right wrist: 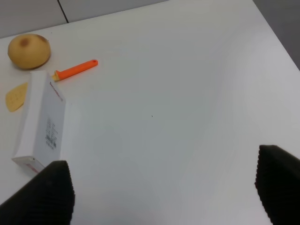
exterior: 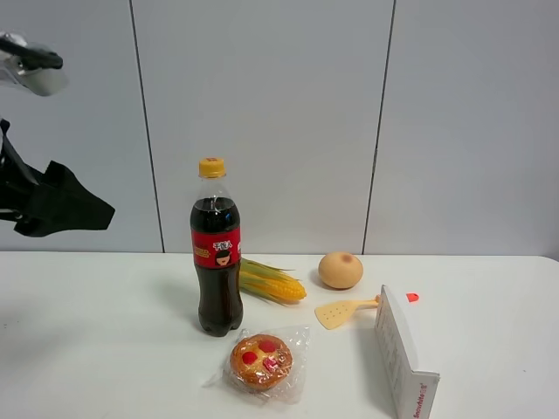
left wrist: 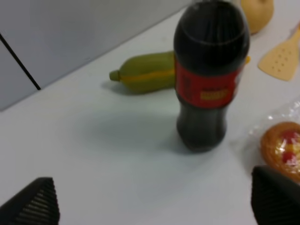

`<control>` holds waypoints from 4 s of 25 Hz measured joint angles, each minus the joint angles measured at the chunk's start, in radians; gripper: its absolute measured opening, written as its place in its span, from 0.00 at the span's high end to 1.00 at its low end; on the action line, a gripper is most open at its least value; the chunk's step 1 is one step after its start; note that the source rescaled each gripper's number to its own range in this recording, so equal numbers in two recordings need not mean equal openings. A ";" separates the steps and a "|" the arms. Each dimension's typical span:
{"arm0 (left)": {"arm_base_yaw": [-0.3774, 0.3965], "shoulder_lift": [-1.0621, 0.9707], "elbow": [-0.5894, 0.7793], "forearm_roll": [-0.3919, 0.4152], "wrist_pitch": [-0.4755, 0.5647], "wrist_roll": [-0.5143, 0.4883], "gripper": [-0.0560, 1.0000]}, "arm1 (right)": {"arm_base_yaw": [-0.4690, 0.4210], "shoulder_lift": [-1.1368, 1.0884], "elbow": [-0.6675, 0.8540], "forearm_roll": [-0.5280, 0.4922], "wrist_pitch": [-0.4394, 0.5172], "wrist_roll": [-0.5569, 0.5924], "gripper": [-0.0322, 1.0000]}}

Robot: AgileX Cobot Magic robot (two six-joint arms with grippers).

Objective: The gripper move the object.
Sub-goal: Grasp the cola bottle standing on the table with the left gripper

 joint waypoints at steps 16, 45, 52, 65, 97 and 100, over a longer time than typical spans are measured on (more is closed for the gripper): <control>-0.109 0.058 0.047 0.507 -0.156 -0.536 0.42 | 0.000 0.000 0.000 0.000 0.000 0.000 0.00; 0.107 0.549 0.070 1.638 -1.054 -1.399 0.42 | 0.000 0.000 0.000 0.000 0.000 0.000 0.00; 0.110 0.636 -0.025 1.617 -1.065 -1.373 0.33 | 0.000 0.000 0.000 0.000 0.000 0.000 0.00; 0.110 0.758 -0.157 1.597 -1.046 -1.466 0.02 | 0.000 0.000 0.000 0.000 0.000 0.000 0.00; 0.025 0.918 -0.319 1.551 -1.044 -1.429 0.01 | 0.000 0.000 0.000 0.000 0.000 0.000 0.00; 0.025 0.918 -0.319 1.548 -1.043 -1.409 0.00 | 0.000 0.000 0.000 0.000 0.000 0.000 0.00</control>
